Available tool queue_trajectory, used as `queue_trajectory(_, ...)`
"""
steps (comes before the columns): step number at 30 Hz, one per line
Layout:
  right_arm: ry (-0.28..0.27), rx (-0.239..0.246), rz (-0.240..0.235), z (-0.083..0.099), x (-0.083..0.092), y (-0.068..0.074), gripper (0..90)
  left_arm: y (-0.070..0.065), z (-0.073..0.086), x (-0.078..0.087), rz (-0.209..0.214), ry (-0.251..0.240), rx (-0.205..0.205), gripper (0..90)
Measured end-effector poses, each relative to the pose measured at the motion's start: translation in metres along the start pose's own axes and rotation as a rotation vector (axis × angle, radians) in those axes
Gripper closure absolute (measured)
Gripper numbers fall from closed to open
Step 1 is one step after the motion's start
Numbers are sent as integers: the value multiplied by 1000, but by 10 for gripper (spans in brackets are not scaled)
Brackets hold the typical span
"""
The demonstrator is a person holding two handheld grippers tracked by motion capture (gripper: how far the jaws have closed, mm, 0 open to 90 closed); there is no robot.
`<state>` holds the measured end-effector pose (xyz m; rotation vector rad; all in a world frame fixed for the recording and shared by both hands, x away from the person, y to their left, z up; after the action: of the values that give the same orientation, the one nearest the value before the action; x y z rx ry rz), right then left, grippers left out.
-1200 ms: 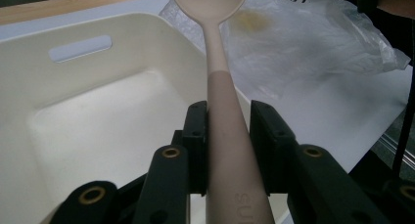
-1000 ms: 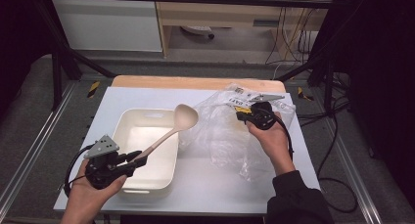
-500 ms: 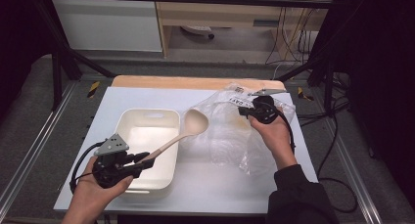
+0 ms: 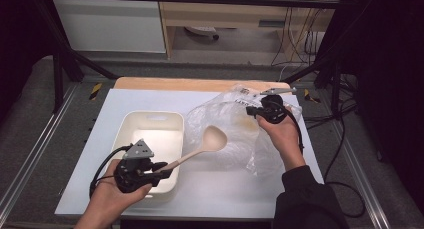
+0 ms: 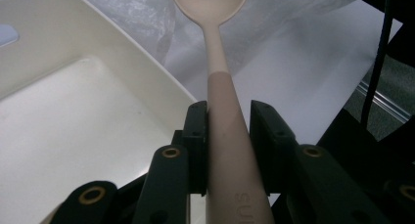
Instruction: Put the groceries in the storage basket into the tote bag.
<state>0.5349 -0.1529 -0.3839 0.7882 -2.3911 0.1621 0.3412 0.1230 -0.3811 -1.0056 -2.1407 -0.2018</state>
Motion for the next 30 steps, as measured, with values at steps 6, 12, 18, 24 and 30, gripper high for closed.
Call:
queue_trajectory(6, -10, 8, -1, -5, 4, 1, 900, -1, -8, -18, -22, 9, -14, 692)
queue_trajectory(12, -8, 13, 6, -6, 5, 1, 900, -7, -19, -37, -21, 9, -23, 692)
queue_trajectory(18, -8, 14, 5, -6, 6, 2, 900, -20, -31, -55, -33, 14, -46, 692)
queue_trajectory(24, -14, 27, 2, -7, 10, 5, 900, -26, -41, -76, -39, 11, -46, 692)
queue_trajectory(30, -19, 31, 3, -8, 18, 4, 900, -27, -50, -93, -42, 11, -41, 692)
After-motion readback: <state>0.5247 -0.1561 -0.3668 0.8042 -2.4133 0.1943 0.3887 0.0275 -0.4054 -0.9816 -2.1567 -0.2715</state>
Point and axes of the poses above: each handheld gripper's, and its own axes: x roughly backward along the jaws, z roughly out of its underside, y roughly to its left, the point moved 9 cm from there along -x, roughly forward along the jaws, and after that the axes turned 3 degrees about x, right-handed, at the moved point
